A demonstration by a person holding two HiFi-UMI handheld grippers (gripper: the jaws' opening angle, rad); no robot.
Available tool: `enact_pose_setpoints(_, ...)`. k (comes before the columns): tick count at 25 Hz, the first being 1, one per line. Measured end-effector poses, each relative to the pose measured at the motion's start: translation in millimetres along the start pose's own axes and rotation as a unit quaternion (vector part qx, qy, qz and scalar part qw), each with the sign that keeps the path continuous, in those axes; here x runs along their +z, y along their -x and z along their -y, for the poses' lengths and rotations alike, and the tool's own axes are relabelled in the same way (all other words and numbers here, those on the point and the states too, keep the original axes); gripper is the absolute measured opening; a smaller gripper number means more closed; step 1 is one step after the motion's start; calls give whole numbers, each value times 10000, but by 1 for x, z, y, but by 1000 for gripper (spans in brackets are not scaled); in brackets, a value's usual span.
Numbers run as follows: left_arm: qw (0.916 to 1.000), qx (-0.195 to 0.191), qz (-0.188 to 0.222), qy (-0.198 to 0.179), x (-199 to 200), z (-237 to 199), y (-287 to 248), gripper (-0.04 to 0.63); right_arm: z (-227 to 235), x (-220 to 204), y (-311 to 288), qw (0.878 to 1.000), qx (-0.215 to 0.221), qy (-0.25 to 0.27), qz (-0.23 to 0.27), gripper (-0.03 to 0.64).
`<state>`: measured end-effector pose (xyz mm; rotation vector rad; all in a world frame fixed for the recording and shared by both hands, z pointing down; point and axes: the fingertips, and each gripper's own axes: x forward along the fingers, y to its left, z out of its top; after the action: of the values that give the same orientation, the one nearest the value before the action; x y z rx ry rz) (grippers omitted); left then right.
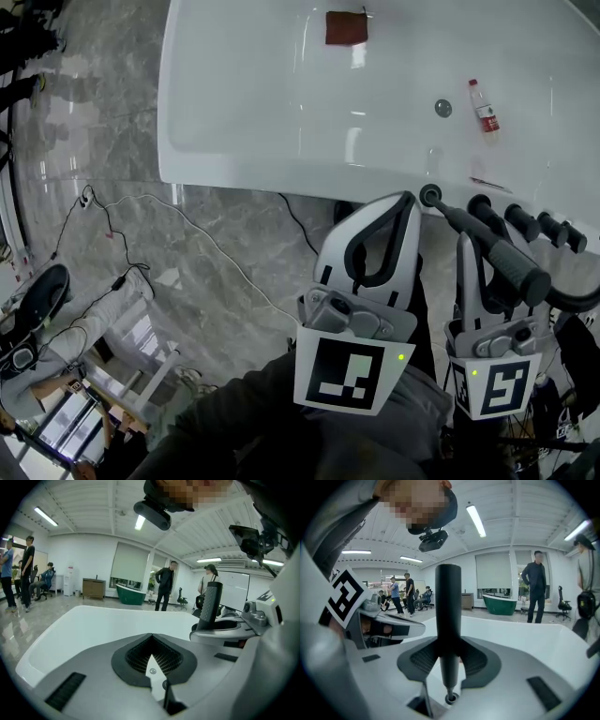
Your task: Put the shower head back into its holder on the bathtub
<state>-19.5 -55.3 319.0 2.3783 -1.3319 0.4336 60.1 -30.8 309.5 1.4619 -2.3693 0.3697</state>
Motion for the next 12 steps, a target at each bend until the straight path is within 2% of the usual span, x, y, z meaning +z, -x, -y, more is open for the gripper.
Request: enact_pose_setpoints(12,9998,29,-176,26,-19,-12,-3,3,1,-18,-12,9999,-74,49,-96,143)
